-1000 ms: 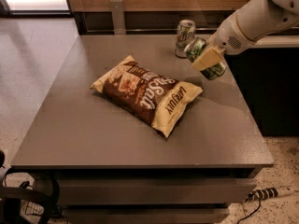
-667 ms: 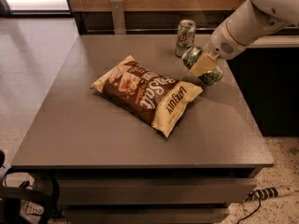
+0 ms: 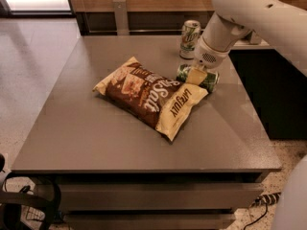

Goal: Knock green can over

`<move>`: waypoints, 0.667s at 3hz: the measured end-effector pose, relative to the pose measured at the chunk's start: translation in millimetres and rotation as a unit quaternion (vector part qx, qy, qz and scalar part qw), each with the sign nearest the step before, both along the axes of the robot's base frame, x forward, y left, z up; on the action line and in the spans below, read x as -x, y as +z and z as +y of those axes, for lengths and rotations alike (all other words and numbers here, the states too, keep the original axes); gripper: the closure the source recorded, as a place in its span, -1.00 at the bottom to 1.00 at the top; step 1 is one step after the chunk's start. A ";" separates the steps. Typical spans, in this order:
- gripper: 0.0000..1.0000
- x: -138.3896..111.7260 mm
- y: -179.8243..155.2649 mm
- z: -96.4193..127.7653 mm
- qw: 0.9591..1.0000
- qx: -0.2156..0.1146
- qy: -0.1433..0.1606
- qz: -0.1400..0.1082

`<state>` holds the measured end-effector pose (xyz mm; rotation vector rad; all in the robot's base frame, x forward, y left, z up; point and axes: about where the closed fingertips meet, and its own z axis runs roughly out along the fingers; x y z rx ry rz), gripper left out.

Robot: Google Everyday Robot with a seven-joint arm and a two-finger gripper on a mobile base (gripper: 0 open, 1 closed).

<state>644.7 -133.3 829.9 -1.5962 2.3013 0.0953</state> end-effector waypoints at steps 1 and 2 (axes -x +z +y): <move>1.00 -2.2 -12.9 12.7 1.000 0.009 0.016 0.014; 0.73 -2.2 -7.1 12.7 1.000 0.009 0.016 0.014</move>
Offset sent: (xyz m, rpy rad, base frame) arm 0.0022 0.0127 -0.0121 -0.0176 0.0289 0.0314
